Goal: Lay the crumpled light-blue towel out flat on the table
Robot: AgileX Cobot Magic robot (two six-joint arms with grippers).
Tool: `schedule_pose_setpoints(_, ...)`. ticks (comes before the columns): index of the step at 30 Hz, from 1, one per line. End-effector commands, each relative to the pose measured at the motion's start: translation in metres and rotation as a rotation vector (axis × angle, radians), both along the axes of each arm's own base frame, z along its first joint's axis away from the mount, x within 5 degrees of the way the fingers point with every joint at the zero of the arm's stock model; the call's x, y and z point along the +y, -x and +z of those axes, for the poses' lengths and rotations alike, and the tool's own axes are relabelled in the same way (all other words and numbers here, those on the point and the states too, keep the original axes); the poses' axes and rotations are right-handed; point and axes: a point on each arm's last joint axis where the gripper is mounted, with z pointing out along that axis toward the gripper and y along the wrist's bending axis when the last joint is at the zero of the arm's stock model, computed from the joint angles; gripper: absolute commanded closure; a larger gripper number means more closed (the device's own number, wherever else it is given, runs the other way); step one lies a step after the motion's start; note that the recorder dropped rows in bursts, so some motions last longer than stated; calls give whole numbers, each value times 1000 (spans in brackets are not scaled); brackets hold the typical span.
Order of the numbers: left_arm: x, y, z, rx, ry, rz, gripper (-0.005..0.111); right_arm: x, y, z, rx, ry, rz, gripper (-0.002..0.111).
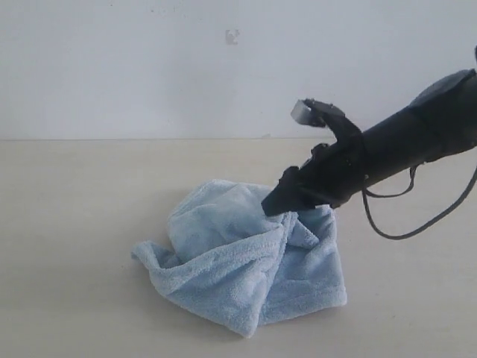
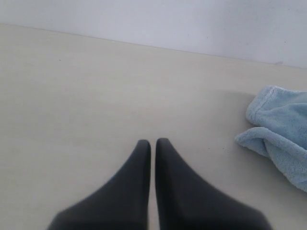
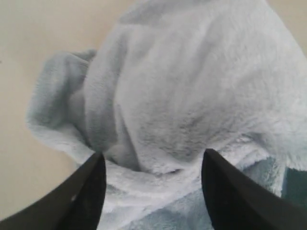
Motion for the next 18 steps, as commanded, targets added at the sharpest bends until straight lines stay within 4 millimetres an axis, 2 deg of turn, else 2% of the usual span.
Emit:
schedule_pose_setpoints(1, 0, 0, 0, -7, 3, -2, 103, -6, 26, 61, -140, 12, 82, 52)
schedule_pose_setpoints(6, 0, 0, 0, -7, 3, -2, 103, -19, 58, 115, -204, 49, 22, 52)
schedule_pose_setpoints(9, 0, 0, 0, -7, 3, -2, 103, -23, 72, 125, -187, 54, 9, 52)
schedule_pose_setpoints(11, 1, 0, 0, -11, -49, -8, 103, -25, 75, 116, -156, 74, -10, 52)
schedule_pose_setpoints(14, 4, -1, 4, -39, -317, -31, 103, -29, 79, 88, -73, 113, -50, 54)
schedule_pose_setpoints(15, 6, -1, 5, -40, -411, -35, 103, -30, 80, 76, -51, 124, -74, 58)
schedule_pose_setpoints(18, 8, -1, 7, -48, -513, -38, 103, -35, 86, 42, 27, 127, -184, 79)
